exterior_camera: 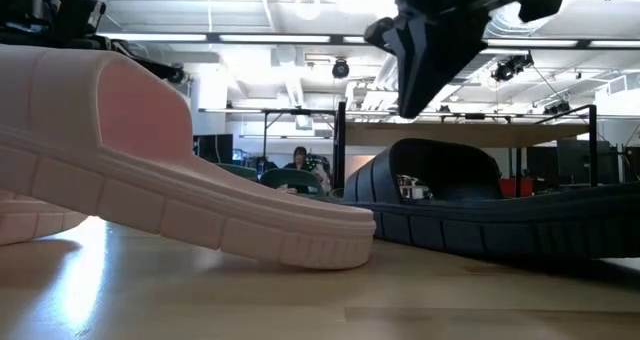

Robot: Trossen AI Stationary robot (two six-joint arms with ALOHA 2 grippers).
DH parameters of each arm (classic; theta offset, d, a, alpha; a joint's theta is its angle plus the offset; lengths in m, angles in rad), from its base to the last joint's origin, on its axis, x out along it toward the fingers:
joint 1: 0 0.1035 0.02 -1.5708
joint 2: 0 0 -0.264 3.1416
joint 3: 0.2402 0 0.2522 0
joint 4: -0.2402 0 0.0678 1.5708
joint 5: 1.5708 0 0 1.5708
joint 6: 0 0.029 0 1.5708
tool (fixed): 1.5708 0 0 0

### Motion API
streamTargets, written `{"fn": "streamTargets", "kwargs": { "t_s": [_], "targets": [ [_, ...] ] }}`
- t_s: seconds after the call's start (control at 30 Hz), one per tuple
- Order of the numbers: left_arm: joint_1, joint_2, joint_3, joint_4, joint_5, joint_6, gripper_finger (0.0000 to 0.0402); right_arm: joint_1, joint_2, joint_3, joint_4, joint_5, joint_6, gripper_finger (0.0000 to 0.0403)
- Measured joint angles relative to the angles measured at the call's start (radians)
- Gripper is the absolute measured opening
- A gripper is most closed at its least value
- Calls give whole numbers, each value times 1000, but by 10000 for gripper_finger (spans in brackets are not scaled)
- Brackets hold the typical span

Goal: Pick and place slides into the shelf
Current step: Put the right black slipper under the shelf

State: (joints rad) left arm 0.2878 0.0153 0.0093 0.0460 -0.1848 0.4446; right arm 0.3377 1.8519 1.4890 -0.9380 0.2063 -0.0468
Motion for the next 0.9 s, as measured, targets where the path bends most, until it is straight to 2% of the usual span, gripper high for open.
{"fn": "streamTargets", "kwargs": {
  "t_s": [0.1, 0.3, 0.43, 0.7, 0.9],
  "targets": [
    [0, 0, 0, 0, 0, 0, 1, 16, 29, 41, -68, 42, 4, 68],
    [0, 0, 0, 0, 0, 0, 1, 47, 35, 51, -74, 117, 25, 164],
    [0, 0, 0, 0, 0, 0, 1, 76, 35, 51, -74, 107, 101, 203],
    [0, 0, 0, 0, 0, 0, 1, 136, 40, 51, -73, 140, 202, 202],
    [0, 0, 0, 0, 0, 0, 1, 134, 112, 50, -80, 188, 203, 191]
  ]
}}
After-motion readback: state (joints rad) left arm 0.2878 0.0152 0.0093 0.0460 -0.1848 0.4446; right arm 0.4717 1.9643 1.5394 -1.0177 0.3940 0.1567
